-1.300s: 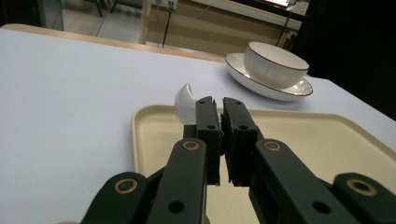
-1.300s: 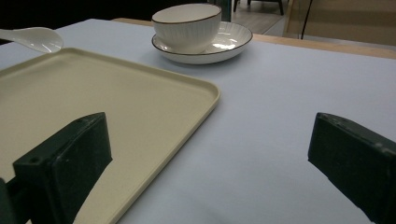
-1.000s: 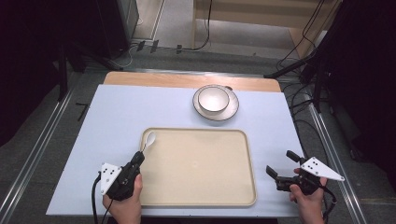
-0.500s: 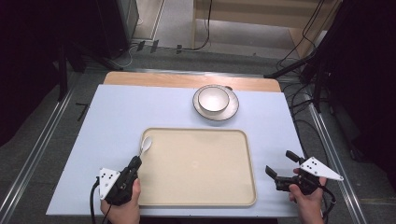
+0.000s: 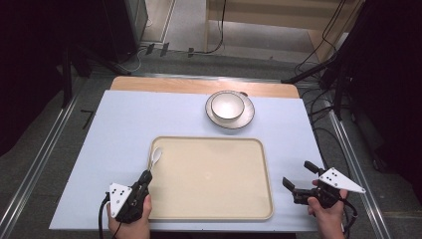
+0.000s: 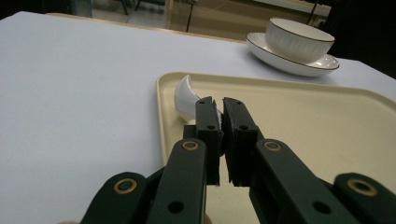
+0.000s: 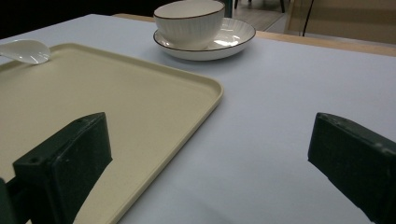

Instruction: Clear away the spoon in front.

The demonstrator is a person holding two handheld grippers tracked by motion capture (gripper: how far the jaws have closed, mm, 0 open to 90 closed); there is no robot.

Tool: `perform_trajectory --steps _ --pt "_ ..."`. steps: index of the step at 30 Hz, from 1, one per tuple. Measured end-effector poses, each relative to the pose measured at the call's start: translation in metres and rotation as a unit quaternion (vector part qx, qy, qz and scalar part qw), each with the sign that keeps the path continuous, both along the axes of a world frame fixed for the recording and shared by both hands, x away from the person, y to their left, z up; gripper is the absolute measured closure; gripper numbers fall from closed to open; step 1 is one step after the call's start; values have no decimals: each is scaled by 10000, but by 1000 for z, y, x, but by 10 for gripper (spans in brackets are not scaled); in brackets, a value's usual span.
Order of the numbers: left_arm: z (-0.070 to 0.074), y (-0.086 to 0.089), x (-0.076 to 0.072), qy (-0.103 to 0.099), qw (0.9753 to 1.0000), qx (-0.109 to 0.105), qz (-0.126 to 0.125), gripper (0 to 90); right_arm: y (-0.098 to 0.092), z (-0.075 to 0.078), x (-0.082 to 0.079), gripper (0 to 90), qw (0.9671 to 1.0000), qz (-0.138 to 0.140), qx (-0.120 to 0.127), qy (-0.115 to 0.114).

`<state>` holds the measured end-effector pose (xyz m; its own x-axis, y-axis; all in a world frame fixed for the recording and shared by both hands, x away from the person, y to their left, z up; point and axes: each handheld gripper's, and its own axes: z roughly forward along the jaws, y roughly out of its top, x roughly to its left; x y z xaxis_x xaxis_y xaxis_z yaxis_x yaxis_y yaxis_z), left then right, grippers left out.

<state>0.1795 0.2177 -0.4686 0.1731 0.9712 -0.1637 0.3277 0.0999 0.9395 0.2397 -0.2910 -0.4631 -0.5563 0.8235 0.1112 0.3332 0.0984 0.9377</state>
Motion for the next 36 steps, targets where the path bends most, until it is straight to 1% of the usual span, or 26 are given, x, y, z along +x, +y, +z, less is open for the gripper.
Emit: perform_trajectory --steps 2,3,4,5,6,7,9,11,13,15,16,18,19,20,23,25,26,28,29,31,33,34,35,36 --pt "0 0 0 34 10000 64 -15 856 1 0 -1 0 10000 -8 8 10" --pt "0 0 1 74 9999 118 -34 841 1 0 -1 0 10000 1 -1 4" --pt "1 0 2 60 9997 178 -146 784 1 0 -1 0 10000 6 -3 1" --pt "3 -2 3 70 9992 361 -155 699 1 0 -1 0 10000 6 8 1" --pt "4 -2 4 89 9990 393 -179 607 1 0 0 0 10000 7 4 16" --pt "4 -2 6 151 9991 305 -249 556 1 0 0 0 10000 11 8 26" --pt "5 0 6 158 9993 248 -216 474 2 0 0 0 10000 12 6 31" --pt "5 3 6 129 9996 147 -195 450 2 0 0 0 10000 18 9 19" --pt "6 6 7 100 9997 124 -158 418 2 0 0 0 10000 20 1 20" --pt "7 8 8 51 9998 116 -158 409 2 0 0 0 10000 21 -4 24" --pt "8 9 9 33 9997 156 -166 402 2 0 0 0 10000 26 0 20" --pt "12 11 11 -12 9997 161 -188 378 2 0 0 0 10000 21 6 12" --pt "14 11 11 1 9997 157 -204 370 2 0 0 0 10000 21 16 16" --pt "16 12 12 -35 9997 76 -244 367 2 0 0 0 10000 14 14 24" --pt "25 13 14 -6 9993 51 -362 317 1 0 0 0 10000 11 1 30" --pt "31 13 17 28 9988 -5 -494 257 1 0 0 0 10000 6 -7 -6" --pt "35 13 18 35 9983 12 -583 236 1 1 -1 0 10000 6 -5 -8" --pt "41 15 20 25 9972 -100 -739 194 0 1 -1 0 10000 4 -3 -15" --pt "43 16 21 29 9969 -123 -775 171 0 1 -1 0 10000 4 -4 -15" --pt "49 18 22 6 9958 -123 -908 123 0 1 0 0 10000 4 -1 -24" --pt "53 21 25 9 9939 -130 -1093 55 0 1 -1 0 10000 -5 5 -12" --pt "55 23 25 0 9926 -149 -1204 15 0 1 -1 0 10000 -13 23 -11" --pt "56 26 26 -32 9908 -219 -1334 0 0 1 -1 0 10000 -13 22 -13" --pt "58 28 27 -77 9899 -271 -1392 0 0 1 -1 0 10000 -11 12 -10"
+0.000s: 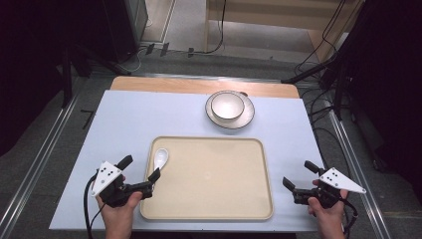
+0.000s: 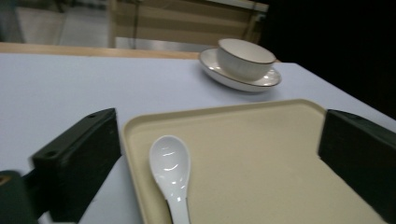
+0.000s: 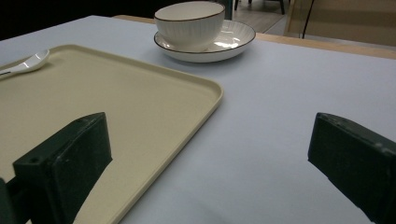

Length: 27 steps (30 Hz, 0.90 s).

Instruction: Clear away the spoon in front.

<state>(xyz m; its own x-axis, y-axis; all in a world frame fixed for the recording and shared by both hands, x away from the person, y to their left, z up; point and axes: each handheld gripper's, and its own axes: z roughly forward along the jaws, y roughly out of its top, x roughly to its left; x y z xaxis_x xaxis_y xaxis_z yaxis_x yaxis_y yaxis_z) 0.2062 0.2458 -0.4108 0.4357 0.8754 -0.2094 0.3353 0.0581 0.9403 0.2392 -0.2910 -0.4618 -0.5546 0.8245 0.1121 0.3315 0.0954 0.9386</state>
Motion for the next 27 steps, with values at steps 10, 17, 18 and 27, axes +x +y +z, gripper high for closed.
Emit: perform_trajectory --steps 10,17,18,27 --pt "6 19 12 -2 9997 131 -200 0 -1 -2 2 0 10000 -19 2 36" --pt "3 42 20 -32 9990 391 -215 0 -2 -2 2 0 10000 -58 -23 35" --pt "2 46 20 -35 9991 356 -224 0 -2 -2 2 0 10000 -62 -22 35" --pt "-2 74 17 -58 9995 262 -170 0 -4 -2 2 0 9999 -128 -44 20"
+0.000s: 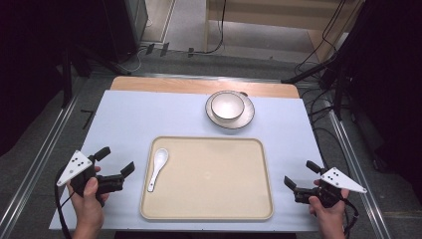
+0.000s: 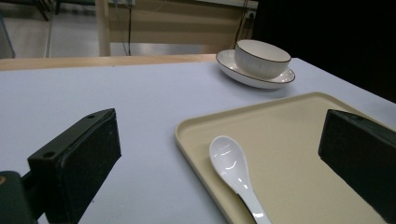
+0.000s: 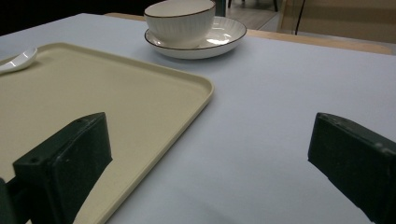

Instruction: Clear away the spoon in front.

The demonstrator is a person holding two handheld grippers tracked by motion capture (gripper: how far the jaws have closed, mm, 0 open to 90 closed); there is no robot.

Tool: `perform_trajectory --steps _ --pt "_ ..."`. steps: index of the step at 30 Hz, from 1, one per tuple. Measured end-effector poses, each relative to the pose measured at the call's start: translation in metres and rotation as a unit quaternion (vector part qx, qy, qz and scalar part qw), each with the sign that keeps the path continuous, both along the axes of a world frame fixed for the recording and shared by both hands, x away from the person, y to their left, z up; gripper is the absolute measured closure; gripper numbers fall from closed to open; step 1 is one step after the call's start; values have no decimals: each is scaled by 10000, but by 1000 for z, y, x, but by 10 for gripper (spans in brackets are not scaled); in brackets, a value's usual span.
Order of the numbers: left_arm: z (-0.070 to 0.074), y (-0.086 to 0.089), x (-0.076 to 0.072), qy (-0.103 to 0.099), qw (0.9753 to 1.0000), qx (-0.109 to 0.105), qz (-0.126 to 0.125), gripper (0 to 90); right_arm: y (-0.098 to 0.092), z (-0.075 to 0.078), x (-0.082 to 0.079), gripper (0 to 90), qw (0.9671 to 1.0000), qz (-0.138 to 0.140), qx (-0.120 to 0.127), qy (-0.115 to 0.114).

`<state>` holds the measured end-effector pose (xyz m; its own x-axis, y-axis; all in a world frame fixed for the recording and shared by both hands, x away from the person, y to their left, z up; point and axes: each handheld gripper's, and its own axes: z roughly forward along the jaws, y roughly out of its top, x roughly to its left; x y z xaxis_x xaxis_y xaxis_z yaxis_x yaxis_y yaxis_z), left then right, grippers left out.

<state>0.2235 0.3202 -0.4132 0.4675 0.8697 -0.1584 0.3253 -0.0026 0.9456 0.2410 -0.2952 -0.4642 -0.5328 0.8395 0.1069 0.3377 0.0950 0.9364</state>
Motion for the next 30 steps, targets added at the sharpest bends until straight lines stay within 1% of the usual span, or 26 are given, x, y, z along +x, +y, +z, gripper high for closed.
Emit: perform_trajectory --steps 1,3,7,9,13,16,19,20,21,24,26,30 --pt "-1 3 -1 -11 10000 -44 12 0 0 0 0 0 10000 -8 4 12" --pt "-2 9 -2 -2 10000 -59 42 0 0 0 -1 0 10000 -17 16 21" --pt "-4 20 -5 35 9999 114 48 0 -1 0 -1 0 10000 -32 15 26" --pt "-5 26 -8 7 9999 135 50 0 -1 0 -1 0 10000 -44 4 23" --pt "-8 36 -14 37 9997 227 62 0 -2 0 -1 0 10000 -55 11 20" --pt "-9 47 -19 41 9997 196 102 0 -2 0 -1 0 10000 -61 21 37" --pt "-6 56 -24 -33 9996 181 199 0 -1 -1 0 0 10000 -53 28 73" --pt "-6 58 -25 -40 9995 224 236 0 0 -1 -1 0 10000 -43 13 81" --pt "-6 59 -26 -34 9994 226 253 0 1 -1 -1 0 10000 -27 8 75" --pt "-11 60 -26 52 9996 95 248 0 2 -1 -1 0 10000 -21 4 91" --pt "-13 58 -26 88 9997 82 203 0 3 0 0 0 10000 -16 9 87" --pt "-11 54 -25 58 9998 60 195 0 3 0 0 0 9999 -32 67 97"
